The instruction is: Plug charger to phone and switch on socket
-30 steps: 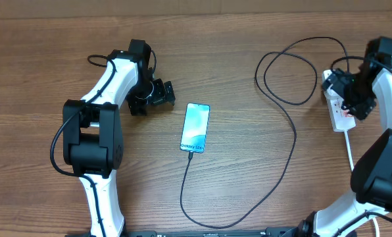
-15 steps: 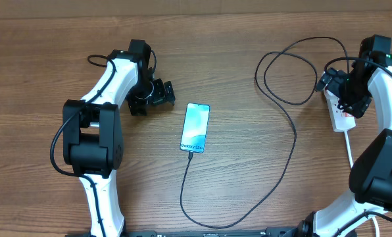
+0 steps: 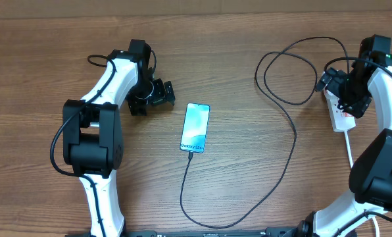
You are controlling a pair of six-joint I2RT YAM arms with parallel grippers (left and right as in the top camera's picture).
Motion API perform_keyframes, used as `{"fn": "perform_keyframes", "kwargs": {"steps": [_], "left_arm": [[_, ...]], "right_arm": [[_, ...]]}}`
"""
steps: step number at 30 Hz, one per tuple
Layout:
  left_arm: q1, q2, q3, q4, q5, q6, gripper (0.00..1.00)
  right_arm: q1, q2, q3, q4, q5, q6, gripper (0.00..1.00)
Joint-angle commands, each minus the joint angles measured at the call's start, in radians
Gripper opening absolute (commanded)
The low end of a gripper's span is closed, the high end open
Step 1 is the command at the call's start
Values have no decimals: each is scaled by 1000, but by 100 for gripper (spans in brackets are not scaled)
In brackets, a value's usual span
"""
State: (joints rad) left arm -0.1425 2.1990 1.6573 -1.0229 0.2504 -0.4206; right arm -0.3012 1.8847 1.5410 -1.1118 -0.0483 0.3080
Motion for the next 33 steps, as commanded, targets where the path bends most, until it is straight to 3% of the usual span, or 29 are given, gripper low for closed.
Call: {"fn": "perform_keyframes", "kwargs": {"steps": [1, 22, 33], "left_arm": [[-4, -9, 0, 8, 8, -6, 100], [-10, -11, 0, 9, 2, -6, 100], [-43, -303, 0, 8, 2, -6, 100]], "right_arm": [[-5, -9, 11, 3, -6, -10, 100], [-5, -9, 11, 3, -6, -10, 100], [-5, -9, 11, 3, -6, -10, 100]]}}
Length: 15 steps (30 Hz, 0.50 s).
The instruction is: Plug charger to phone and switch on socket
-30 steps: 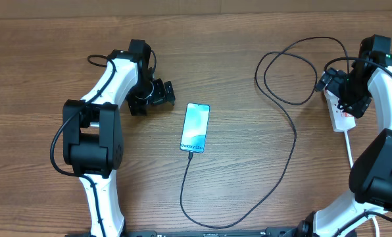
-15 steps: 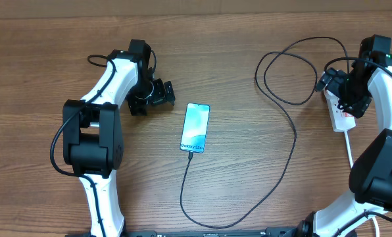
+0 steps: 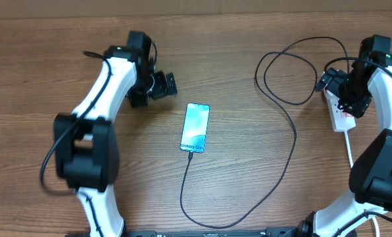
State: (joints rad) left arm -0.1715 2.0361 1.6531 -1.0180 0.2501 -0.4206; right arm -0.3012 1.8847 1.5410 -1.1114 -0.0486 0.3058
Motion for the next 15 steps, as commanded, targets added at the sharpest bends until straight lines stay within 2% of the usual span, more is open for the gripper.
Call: {"fn": "perform_keyframes", "kwargs": {"steps": [1, 9, 15], "left_arm": [[-19, -176, 5, 3, 2, -6, 100], [-29, -393, 5, 2, 2, -6, 100], [-29, -484, 5, -30, -40, 26, 99]], "right_arm": [[-5, -9, 11, 3, -6, -8, 100], [-5, -9, 11, 3, -6, -8, 100], [-5, -9, 11, 3, -6, -8, 100]]}}
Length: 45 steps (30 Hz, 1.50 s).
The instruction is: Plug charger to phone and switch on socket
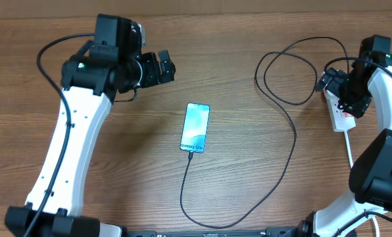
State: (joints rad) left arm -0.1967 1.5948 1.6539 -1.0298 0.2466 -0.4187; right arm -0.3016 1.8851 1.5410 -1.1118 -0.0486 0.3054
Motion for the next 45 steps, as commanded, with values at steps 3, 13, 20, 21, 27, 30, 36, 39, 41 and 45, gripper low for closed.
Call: {"fn": "perform_keyframes", "kwargs": {"steps": [3, 13, 20, 21, 27, 30, 36, 39, 41, 45], "left_arm": [[-3, -77, 4, -111, -87, 50, 99], [-28, -100, -56, -221, -176, 64, 99], [-28, -184, -366, 74, -151, 52, 100], [-28, -195, -402, 108, -150, 52, 100], [-28, -277, -662, 371, -149, 43, 100], [-26, -322, -785, 521, -137, 39, 100], [-26, -443, -1002, 789, -138, -17, 100], [-26, -511, -1088, 888, -138, -16, 100], [-26, -562, -1143, 934, -150, -16, 100], [-26, -653, -1225, 968, -191, -16, 100]], "right_arm": [[-4, -9, 11, 3, -6, -8, 100], [-4, -9, 11, 3, -5, -8, 100], [-4, -9, 11, 3, -6, -8, 100], [-4, -9, 11, 3, -6, -8, 100], [-4, -9, 11, 3, -6, -8, 100], [-4, -9, 11, 3, -6, -8, 100], [-4, -9, 11, 3, -6, -8, 100], [-4, -9, 11, 3, -6, -8, 100], [-4, -9, 11, 3, -6, -8, 100], [-4, -9, 11, 3, -6, -8, 100]]}}
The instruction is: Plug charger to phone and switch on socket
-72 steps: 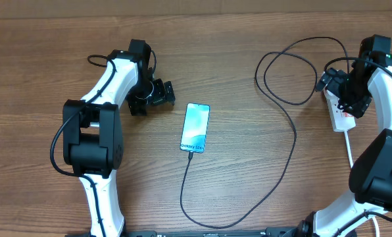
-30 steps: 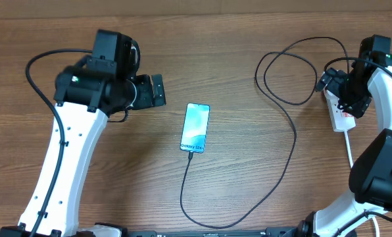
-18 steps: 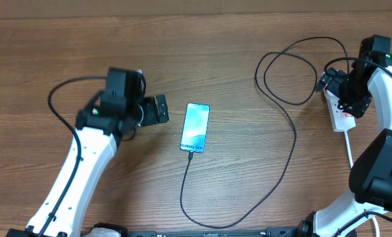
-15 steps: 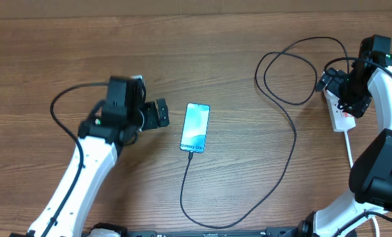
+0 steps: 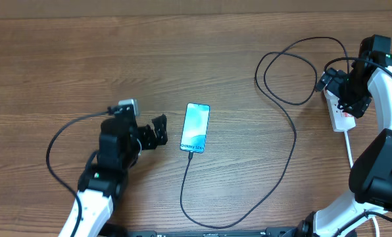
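Observation:
The phone (image 5: 195, 127) lies face up mid-table with its screen lit. The black charger cable (image 5: 275, 184) is plugged into its near end and loops right and back to the white socket strip (image 5: 341, 117) at the right edge. My right gripper (image 5: 346, 105) points down onto the strip; its fingers are hidden by its own body. My left gripper (image 5: 159, 130) hovers just left of the phone, open and holding nothing.
A white lead (image 5: 349, 151) runs from the strip toward the near right edge. The cable's big loop (image 5: 285, 72) covers the far right of the wooden table (image 5: 183, 46). The left arm's own black wire (image 5: 64, 141) arcs at the near left.
My left arm has pulled back from the far left of the table to the near side. Its gripper now sits beside the phone's left edge. Phone, cable and right arm are unchanged.
The cable was in the phone and my right gripper on the socket strip at every moment. My left gripper stood open behind and left of the phone, then farther back twice, and now it is close to the phone's left side.

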You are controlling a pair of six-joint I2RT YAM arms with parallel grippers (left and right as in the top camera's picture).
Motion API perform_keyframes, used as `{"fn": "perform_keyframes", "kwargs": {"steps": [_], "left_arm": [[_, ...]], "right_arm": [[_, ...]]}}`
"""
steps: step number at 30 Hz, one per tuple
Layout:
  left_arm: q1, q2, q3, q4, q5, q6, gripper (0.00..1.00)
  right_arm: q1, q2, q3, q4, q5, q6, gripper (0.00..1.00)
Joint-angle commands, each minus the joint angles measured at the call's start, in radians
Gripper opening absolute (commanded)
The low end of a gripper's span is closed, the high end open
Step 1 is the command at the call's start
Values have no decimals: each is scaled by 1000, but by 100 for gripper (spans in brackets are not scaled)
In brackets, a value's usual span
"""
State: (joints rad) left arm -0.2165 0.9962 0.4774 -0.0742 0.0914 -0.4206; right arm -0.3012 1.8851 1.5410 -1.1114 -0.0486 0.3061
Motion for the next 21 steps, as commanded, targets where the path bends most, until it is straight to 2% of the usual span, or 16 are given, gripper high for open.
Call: {"fn": "perform_keyframes", "kwargs": {"steps": [1, 17, 21], "left_arm": [[-5, -77, -67, 14, -50, -14, 100], [51, -530, -294, 29, -118, -14, 100], [55, -641, -401, 96, -121, -14, 100]], "right_arm": [[-5, -9, 11, 3, -6, -8, 100], [-5, -9, 11, 3, -6, -8, 100], [-5, -9, 11, 3, -6, -8, 100]]}}
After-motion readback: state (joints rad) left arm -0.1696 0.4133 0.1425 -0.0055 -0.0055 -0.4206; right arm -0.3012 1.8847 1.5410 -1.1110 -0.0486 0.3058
